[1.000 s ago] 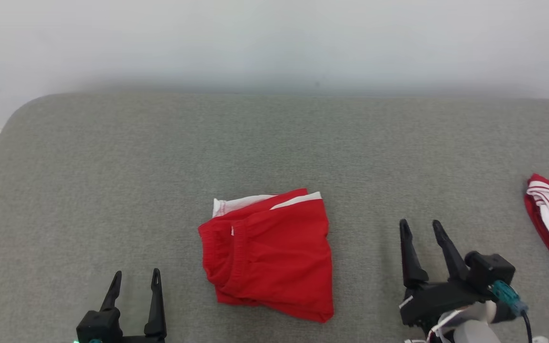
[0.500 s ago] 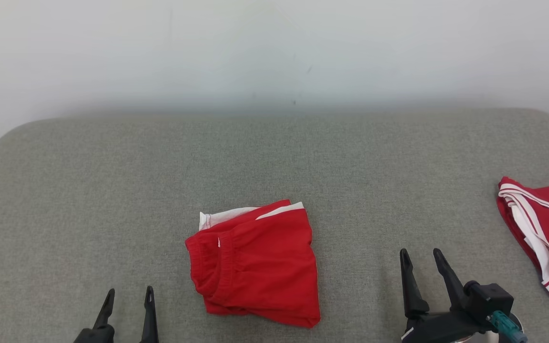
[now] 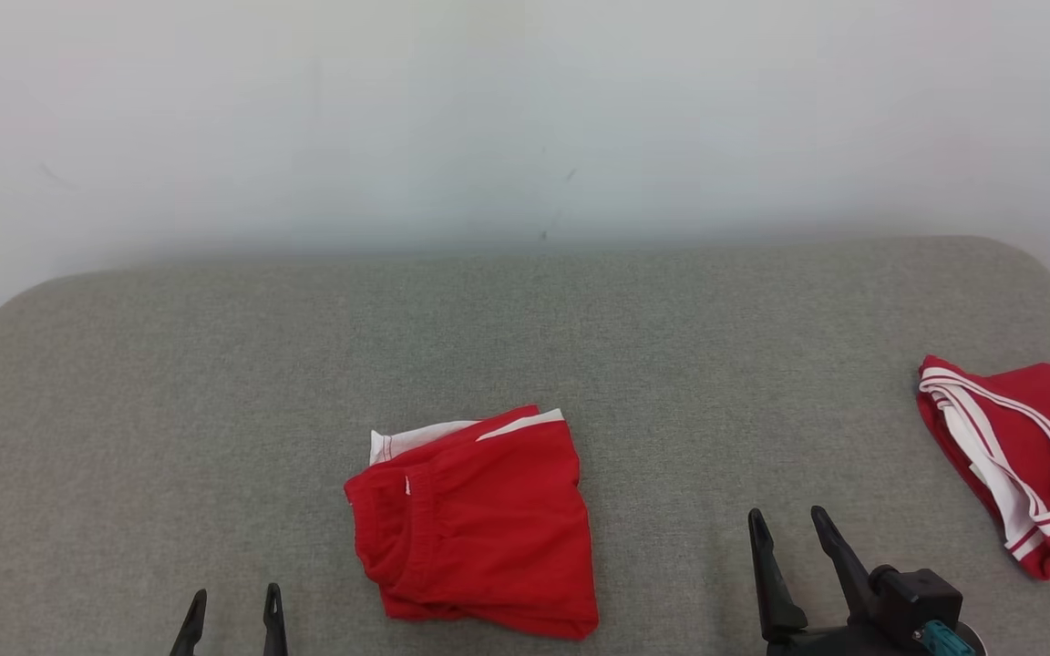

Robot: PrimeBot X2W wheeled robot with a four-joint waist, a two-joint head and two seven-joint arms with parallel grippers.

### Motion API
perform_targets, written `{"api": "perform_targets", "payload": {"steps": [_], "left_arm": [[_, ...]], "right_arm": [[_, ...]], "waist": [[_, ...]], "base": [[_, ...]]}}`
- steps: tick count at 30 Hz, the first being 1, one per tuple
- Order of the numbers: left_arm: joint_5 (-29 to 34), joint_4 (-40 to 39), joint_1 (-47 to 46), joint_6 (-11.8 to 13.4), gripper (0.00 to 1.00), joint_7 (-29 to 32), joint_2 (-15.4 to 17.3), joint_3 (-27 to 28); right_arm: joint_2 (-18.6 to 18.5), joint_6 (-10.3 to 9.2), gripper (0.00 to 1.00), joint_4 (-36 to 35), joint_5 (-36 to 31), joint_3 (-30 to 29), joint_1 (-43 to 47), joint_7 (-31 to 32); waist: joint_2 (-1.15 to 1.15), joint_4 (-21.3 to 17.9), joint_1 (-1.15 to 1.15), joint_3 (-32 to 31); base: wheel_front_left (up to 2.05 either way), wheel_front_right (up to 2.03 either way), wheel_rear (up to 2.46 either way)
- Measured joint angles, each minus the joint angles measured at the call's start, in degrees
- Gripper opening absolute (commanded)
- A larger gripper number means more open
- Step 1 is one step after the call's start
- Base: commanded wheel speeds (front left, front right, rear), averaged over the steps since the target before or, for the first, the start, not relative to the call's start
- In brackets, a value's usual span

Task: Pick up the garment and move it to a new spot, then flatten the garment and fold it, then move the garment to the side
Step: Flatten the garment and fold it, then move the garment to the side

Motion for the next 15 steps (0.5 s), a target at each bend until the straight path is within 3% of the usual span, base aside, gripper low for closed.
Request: {"api": "perform_targets", "payload": {"steps": [15], "left_arm": [[0.0,-0.2,1.5,-0.1,1.00,0.0,0.0,0.0]], "right_arm": [[0.0,0.00,1.00,-0.3,-1.2,0.3,0.9,0.0]], "waist": [[0.00,-1.0,0.00,-1.8]], "base": [[0.00,0.00,0.00]]}}
